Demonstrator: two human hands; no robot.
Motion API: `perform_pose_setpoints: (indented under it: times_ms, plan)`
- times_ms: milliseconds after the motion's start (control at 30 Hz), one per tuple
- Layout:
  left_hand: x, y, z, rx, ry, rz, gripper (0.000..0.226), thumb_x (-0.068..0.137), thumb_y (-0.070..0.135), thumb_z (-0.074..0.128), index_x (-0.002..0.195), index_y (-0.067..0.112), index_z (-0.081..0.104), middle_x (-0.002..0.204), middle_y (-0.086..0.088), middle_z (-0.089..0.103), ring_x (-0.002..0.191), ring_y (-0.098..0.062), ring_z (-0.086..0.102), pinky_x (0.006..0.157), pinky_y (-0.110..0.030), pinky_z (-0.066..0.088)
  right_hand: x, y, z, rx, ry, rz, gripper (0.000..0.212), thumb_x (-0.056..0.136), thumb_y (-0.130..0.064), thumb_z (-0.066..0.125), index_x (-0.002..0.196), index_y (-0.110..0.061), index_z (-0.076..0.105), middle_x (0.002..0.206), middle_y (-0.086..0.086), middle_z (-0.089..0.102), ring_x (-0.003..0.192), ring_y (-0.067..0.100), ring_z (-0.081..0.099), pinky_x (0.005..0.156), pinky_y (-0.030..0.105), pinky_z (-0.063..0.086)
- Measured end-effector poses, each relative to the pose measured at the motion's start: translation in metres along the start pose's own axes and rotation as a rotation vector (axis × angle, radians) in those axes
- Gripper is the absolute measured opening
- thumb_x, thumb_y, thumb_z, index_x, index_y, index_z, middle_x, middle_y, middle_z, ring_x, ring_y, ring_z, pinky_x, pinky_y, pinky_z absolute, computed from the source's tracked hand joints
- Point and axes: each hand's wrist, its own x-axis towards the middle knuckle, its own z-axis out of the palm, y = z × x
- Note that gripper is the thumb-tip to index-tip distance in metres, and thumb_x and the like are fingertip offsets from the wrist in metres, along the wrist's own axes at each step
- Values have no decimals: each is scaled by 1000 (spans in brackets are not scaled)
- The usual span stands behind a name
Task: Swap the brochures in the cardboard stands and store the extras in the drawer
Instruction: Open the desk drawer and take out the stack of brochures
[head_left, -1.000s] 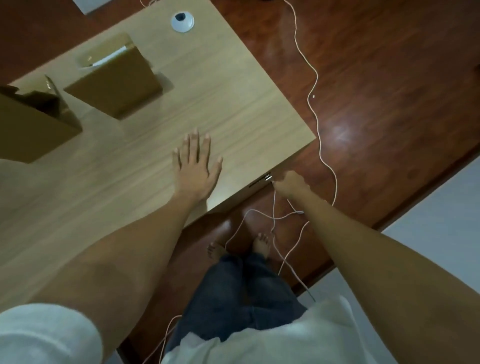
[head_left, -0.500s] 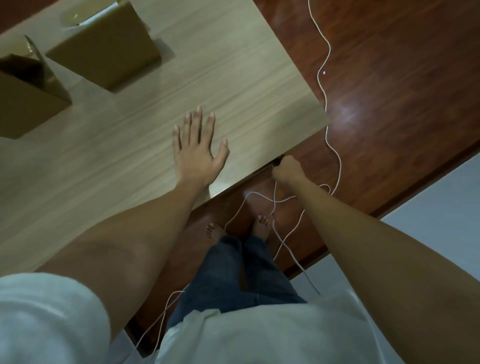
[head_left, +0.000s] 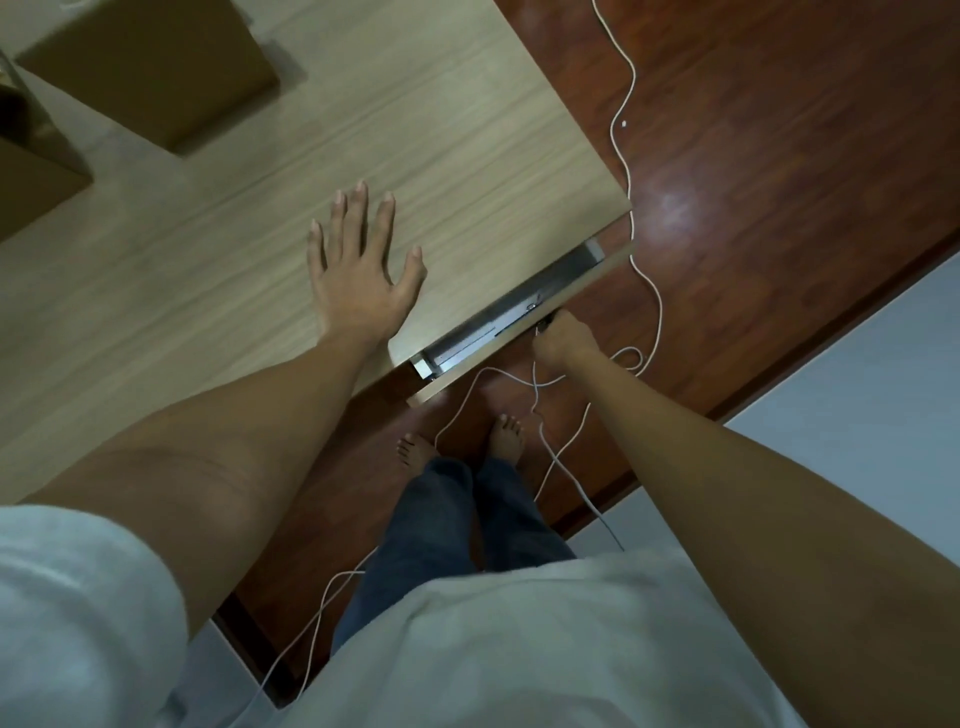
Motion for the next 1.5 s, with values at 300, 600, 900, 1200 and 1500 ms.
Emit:
perform_pose_setpoints:
  times_ms: [300,600,900,1200,1500]
  plan:
    - [-2,2,-5,-39,-18,-14,67,105,60,34,166,35,24,177,2,15,164,-21,8,130,-53,3,-34,74,9,-69,-59,8,41,98,-10,55,139,-3,54,142,19,56,127,39,57,99,41,49]
    - [-2,9,-21,-42,-114,-24,67,106,58,33,167,33,21,178,0,8,165,-22,2,131,-52,-1,-37,90,10,-19,-64,101,58,94,-11,65,148,-4,42,150,18,46,133,39,52,103,42,49]
    - [-19,8,-49,-118,-298,-9,65,110,41,39,168,19,19,178,-8,1,164,-30,-4,131,-50,-2,-67,83,18,3,-53,113,43,101,-23,45,141,-7,52,135,24,61,106,38,63,87,41,54]
    - [-62,41,-68,-234,-172,-52,40,105,24,52,140,5,60,145,-18,51,133,-36,50,112,-47,38,-87,15,-12,-259,-336,129,32,102,-16,42,106,4,67,82,13,72,58,22,64,49,26,48]
    - [-110,92,-53,-812,-132,-536,20,105,9,49,100,16,67,100,-8,73,89,-19,66,78,-27,50,-39,-8,-6,-151,-143,-189,28,98,-20,48,76,-4,51,72,14,57,57,25,52,59,26,43]
